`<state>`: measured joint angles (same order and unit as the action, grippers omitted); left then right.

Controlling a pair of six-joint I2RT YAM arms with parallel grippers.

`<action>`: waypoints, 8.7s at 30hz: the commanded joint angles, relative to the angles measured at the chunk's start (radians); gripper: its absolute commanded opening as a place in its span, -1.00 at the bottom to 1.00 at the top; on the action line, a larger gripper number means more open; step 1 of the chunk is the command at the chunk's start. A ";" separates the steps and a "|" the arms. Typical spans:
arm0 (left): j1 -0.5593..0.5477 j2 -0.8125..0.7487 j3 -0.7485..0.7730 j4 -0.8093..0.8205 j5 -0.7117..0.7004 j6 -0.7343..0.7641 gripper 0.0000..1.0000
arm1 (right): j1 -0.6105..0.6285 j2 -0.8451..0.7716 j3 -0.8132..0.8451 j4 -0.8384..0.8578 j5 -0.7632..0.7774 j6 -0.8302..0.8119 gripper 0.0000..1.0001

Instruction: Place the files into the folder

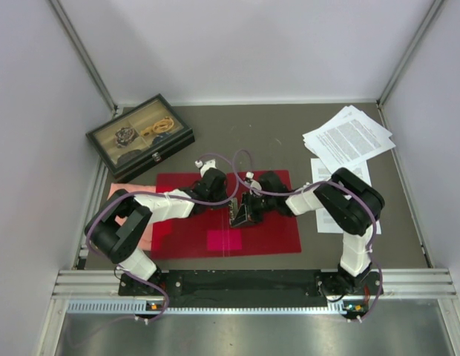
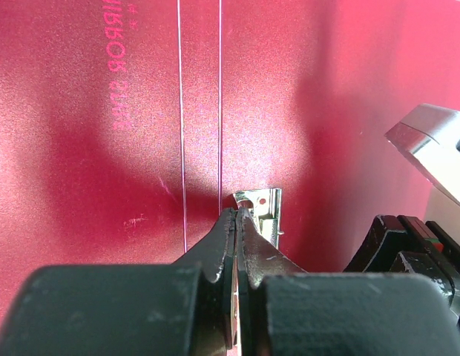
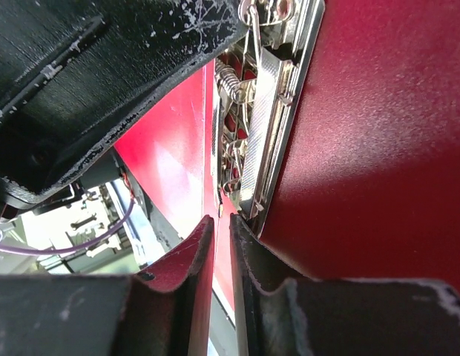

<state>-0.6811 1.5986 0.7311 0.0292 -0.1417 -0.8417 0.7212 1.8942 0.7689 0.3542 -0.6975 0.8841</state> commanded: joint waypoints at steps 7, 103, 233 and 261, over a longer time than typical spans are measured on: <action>0.006 0.029 -0.035 -0.091 -0.032 0.015 -1.00 | -0.029 0.042 0.049 -0.052 0.087 -0.054 -0.77; -0.014 0.012 -0.088 -0.179 -0.001 -0.401 -1.00 | 0.053 -0.294 -0.054 -0.176 0.265 -0.220 -0.31; -0.032 0.001 -0.131 -0.152 -0.030 -0.430 -1.00 | 0.030 -0.170 0.023 -0.296 0.217 -0.188 -0.63; -0.037 -0.388 -0.169 -0.184 0.061 -0.092 -0.44 | 0.055 -0.106 0.053 -0.397 0.395 -0.200 -1.00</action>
<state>-0.7143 1.2301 0.6353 -0.1986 -0.1932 -0.9661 0.7635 1.7599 0.8017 0.0628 -0.4778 0.7116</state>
